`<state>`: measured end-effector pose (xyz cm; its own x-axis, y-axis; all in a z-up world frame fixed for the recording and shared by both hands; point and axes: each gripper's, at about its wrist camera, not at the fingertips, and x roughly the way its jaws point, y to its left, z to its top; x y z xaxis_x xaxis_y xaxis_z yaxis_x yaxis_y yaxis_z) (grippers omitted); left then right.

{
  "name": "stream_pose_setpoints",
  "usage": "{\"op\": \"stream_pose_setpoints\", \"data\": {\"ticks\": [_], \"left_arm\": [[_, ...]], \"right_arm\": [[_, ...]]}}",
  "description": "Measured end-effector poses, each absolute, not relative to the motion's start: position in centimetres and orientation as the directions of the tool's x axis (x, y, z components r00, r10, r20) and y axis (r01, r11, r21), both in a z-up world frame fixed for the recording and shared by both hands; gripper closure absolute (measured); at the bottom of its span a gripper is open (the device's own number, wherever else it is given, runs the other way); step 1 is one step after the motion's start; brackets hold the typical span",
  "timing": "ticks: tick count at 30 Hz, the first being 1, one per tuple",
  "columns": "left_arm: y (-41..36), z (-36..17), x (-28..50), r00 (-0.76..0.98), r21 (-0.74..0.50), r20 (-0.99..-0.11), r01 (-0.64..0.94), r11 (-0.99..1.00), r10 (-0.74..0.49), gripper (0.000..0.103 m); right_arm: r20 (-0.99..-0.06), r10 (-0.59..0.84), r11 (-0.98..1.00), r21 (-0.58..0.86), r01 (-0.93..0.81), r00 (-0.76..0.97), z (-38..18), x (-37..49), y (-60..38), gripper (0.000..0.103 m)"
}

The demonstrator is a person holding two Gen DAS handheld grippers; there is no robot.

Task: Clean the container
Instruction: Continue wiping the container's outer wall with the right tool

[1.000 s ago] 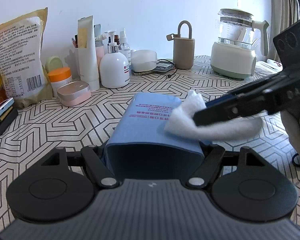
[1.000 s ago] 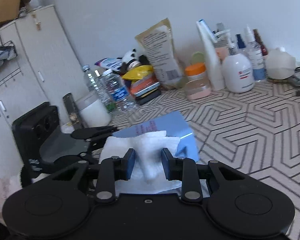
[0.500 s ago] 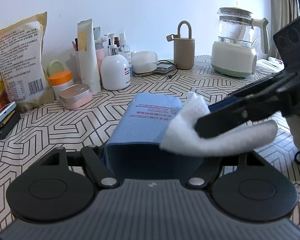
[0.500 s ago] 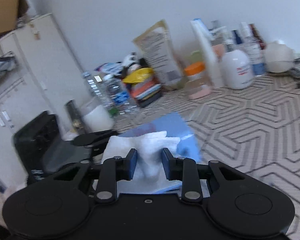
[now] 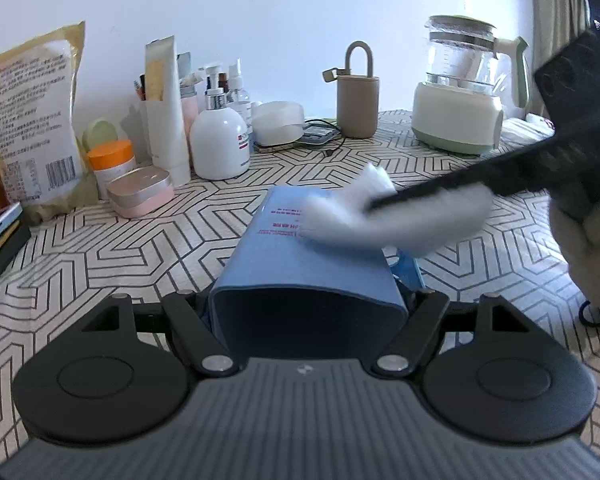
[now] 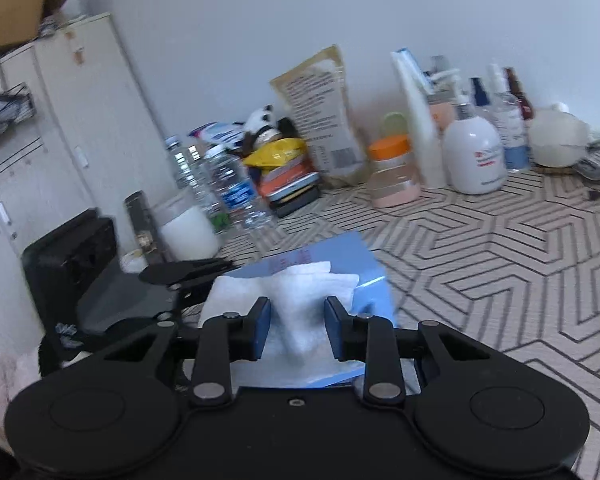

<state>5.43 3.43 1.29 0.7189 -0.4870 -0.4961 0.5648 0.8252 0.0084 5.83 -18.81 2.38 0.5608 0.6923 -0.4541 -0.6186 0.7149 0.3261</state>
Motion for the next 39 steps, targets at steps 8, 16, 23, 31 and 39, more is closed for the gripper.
{"op": "stream_pose_setpoints", "data": {"ticks": [8,16,23,31,39], "left_arm": [[2.2,1.5,4.5,0.712,-0.005,-0.498,0.568,0.823,-0.495,0.029],[1.5,1.7,3.7,0.705,-0.028,-0.502,0.566,0.824,-0.502,0.029],[1.3,1.8,3.8,0.692,-0.060,-0.511,0.563,0.825,-0.510,0.029],[1.7,1.8,4.5,0.686,-0.076,-0.522,0.555,0.828,-0.508,0.028],[3.9,1.8,5.0,0.719,-0.009,-0.510,0.544,0.839,-0.472,0.029]], "right_arm": [[-0.454,0.599,0.799,0.282,-0.531,0.660,2.5,6.4,-19.2,0.070],[-0.467,0.569,0.821,0.281,-0.497,0.677,2.2,6.7,-19.9,0.070],[-0.498,0.550,0.833,0.261,-0.489,0.671,1.9,6.7,-19.6,0.068],[-0.493,0.586,0.806,0.268,-0.528,0.643,1.8,6.4,-19.1,0.069],[-0.516,0.567,0.818,0.266,-0.509,0.642,1.3,6.8,-18.9,0.068]]}}
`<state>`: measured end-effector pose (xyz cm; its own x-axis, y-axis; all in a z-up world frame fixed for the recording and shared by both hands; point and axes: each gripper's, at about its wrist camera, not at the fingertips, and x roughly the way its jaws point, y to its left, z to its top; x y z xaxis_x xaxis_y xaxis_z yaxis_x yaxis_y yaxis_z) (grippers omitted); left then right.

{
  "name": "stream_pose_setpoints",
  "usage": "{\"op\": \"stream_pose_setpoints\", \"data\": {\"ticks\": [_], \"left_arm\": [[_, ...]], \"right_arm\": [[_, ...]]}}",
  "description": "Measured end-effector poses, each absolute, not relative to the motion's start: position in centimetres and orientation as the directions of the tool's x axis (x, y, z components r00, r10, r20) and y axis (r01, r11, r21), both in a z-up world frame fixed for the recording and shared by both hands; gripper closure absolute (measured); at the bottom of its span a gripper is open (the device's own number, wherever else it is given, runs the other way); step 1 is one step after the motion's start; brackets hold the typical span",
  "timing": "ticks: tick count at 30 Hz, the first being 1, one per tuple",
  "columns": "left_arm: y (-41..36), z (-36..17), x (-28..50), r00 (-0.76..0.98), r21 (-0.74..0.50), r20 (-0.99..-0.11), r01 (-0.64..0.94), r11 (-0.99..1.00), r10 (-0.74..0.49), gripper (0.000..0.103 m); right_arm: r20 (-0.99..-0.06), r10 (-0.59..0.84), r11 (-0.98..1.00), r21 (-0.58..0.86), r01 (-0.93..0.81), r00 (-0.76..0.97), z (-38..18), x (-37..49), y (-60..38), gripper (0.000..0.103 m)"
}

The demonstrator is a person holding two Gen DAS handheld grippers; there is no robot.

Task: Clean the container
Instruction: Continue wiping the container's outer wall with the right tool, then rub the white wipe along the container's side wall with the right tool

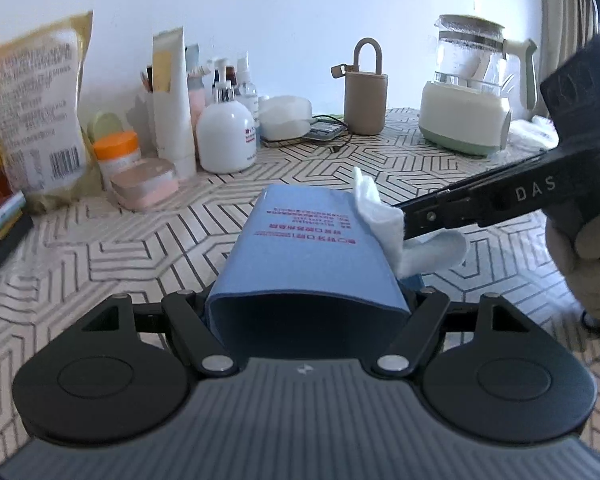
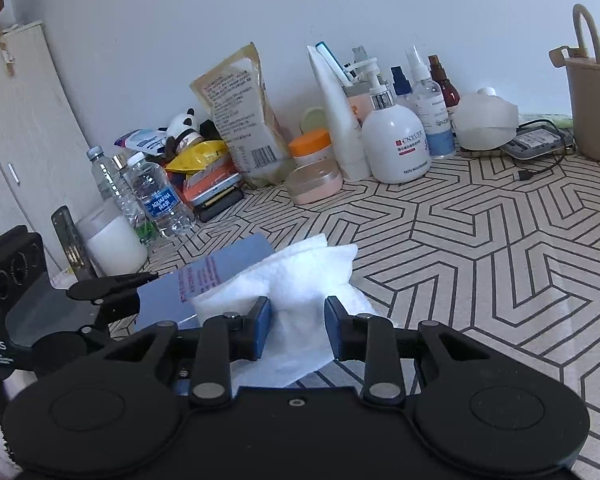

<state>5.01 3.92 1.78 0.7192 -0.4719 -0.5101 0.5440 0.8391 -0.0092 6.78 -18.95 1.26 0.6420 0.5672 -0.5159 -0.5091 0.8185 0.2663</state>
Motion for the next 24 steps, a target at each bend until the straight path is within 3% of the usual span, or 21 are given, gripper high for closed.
{"op": "stream_pose_setpoints", "data": {"ticks": [7,18,24], "left_arm": [[5.0,1.4,6.7,0.705,-0.049,-0.517,0.542,0.839,-0.486,0.029],[5.0,1.3,6.8,0.700,-0.040,-0.528,0.545,0.837,-0.481,0.028],[4.9,1.4,6.8,0.703,-0.031,-0.525,0.547,0.836,-0.479,0.029]], "right_arm": [[-0.507,0.590,0.795,0.227,-0.563,0.628,1.5,6.1,-18.1,0.077],[-0.481,0.622,0.770,0.232,-0.595,0.617,2.1,5.5,-18.2,0.077],[-0.420,0.738,0.664,0.311,-0.680,0.528,2.6,4.9,-18.3,0.077]]}}
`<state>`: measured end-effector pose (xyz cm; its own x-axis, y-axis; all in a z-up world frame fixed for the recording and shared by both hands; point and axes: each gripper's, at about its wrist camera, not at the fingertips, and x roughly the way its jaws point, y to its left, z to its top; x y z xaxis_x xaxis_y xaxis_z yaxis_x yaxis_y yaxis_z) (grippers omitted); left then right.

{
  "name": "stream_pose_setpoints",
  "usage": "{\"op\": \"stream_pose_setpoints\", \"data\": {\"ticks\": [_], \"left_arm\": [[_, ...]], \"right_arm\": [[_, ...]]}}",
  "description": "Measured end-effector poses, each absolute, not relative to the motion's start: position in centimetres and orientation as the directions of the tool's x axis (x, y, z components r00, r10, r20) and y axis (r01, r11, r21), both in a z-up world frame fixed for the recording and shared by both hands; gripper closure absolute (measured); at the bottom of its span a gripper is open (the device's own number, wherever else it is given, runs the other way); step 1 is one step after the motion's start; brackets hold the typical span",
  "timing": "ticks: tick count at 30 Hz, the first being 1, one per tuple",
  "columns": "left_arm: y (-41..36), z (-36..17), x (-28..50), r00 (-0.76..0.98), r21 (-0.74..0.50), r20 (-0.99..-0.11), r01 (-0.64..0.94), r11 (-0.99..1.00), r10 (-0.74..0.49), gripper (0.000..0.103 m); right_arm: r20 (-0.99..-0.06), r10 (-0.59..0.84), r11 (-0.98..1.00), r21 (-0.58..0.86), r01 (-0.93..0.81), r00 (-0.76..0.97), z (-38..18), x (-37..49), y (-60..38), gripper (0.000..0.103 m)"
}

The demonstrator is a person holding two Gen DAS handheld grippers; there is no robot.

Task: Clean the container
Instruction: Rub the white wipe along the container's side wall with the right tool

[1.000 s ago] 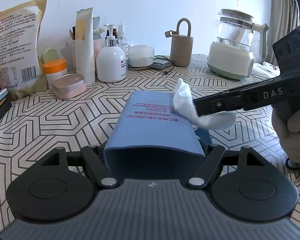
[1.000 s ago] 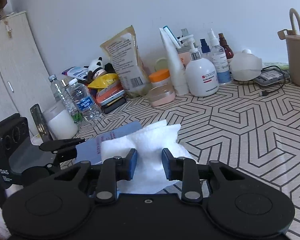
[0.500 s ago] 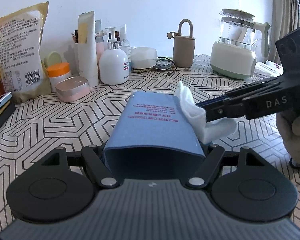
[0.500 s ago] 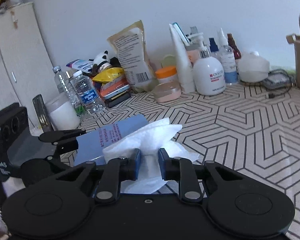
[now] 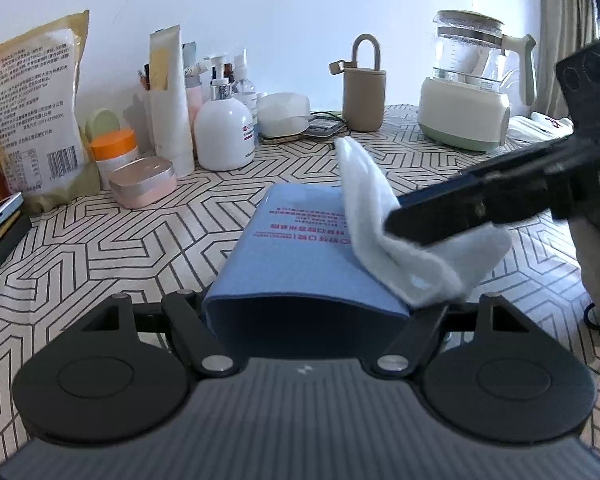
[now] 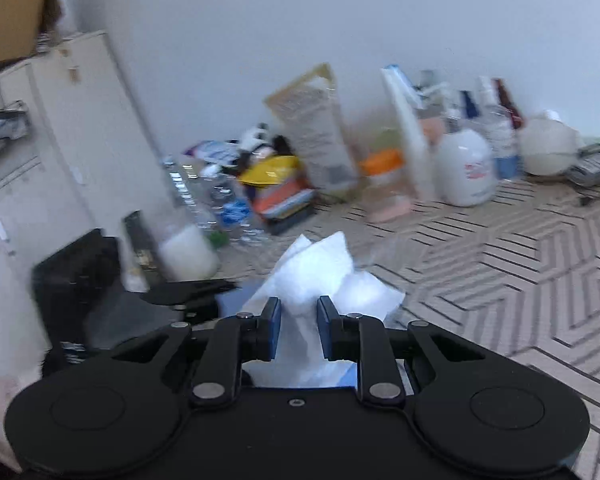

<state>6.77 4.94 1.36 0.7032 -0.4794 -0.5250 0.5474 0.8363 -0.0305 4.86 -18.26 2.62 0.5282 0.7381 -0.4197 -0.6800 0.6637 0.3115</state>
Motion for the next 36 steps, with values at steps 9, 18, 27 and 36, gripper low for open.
{"op": "stream_pose_setpoints", "data": {"ticks": [9,18,27,36], "left_arm": [[5.0,1.4,6.8,0.703,-0.033,-0.524,0.548,0.836,-0.481,0.029],[5.1,1.4,7.0,0.705,-0.038,-0.525,0.540,0.841,-0.477,0.028],[5.2,1.4,7.2,0.704,-0.050,-0.529,0.532,0.845,-0.474,0.028],[4.9,1.4,7.0,0.710,-0.028,-0.528,0.533,0.845,-0.466,0.028]], "right_arm": [[-0.450,0.697,0.707,0.303,-0.638,0.559,2.2,5.3,-18.5,0.078],[-0.489,0.629,0.770,0.288,-0.569,0.604,1.8,6.2,-19.3,0.073],[-0.510,0.630,0.760,0.249,-0.600,0.586,1.5,5.8,-18.4,0.069],[-0.458,0.705,0.690,0.261,-0.676,0.542,2.4,4.8,-17.9,0.069]]}}
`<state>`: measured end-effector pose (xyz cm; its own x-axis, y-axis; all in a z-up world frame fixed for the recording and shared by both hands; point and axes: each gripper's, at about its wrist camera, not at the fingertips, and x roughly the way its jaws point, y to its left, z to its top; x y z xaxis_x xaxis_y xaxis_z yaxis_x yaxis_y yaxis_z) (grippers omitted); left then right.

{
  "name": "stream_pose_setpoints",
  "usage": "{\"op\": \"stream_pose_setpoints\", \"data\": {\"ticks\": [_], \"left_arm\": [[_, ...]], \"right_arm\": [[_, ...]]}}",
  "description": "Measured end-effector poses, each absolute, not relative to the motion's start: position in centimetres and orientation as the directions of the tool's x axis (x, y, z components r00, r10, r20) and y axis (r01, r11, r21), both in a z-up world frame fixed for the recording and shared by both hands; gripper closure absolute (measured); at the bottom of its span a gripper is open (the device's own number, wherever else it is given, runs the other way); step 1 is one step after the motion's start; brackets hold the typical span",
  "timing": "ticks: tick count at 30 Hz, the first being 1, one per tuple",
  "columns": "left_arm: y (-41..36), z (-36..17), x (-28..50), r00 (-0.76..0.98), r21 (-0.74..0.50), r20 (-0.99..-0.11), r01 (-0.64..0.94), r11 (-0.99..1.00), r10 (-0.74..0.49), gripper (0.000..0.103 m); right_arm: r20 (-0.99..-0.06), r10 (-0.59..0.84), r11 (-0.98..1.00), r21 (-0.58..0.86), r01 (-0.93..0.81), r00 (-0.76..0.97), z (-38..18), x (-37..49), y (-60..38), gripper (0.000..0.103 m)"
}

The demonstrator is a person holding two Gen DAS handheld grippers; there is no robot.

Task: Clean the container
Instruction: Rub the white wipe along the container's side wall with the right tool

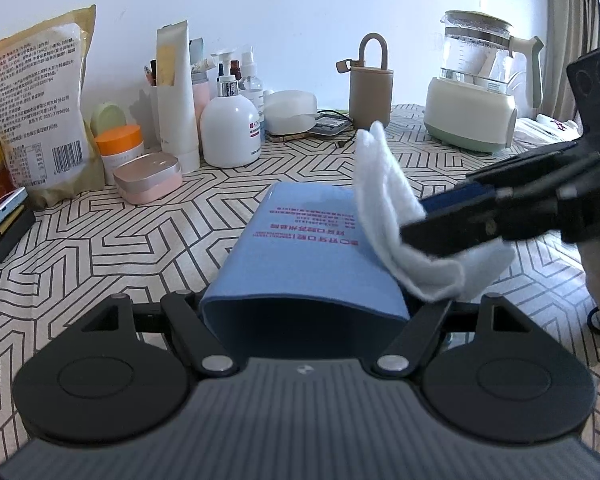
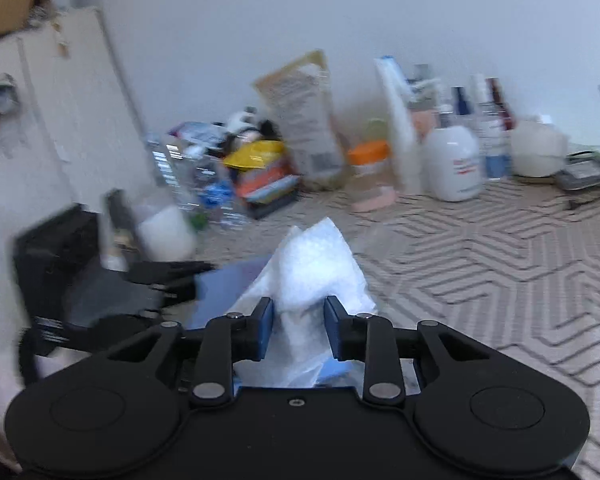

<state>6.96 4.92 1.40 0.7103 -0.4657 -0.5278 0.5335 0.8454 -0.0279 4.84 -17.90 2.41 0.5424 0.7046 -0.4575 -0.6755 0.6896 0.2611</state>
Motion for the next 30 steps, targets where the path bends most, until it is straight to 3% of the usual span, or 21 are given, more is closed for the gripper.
{"op": "stream_pose_setpoints", "data": {"ticks": [16,30], "left_arm": [[5.0,1.4,6.9,0.712,-0.027,-0.527,0.532,0.846,-0.465,0.028],[5.0,1.4,6.8,0.714,-0.027,-0.522,0.534,0.845,-0.467,0.029]], "right_arm": [[-0.423,0.792,0.586,0.330,-0.740,0.440,2.4,4.1,-17.2,0.068],[-0.458,0.715,0.682,0.292,-0.671,0.528,2.2,4.6,-17.9,0.068]]}}
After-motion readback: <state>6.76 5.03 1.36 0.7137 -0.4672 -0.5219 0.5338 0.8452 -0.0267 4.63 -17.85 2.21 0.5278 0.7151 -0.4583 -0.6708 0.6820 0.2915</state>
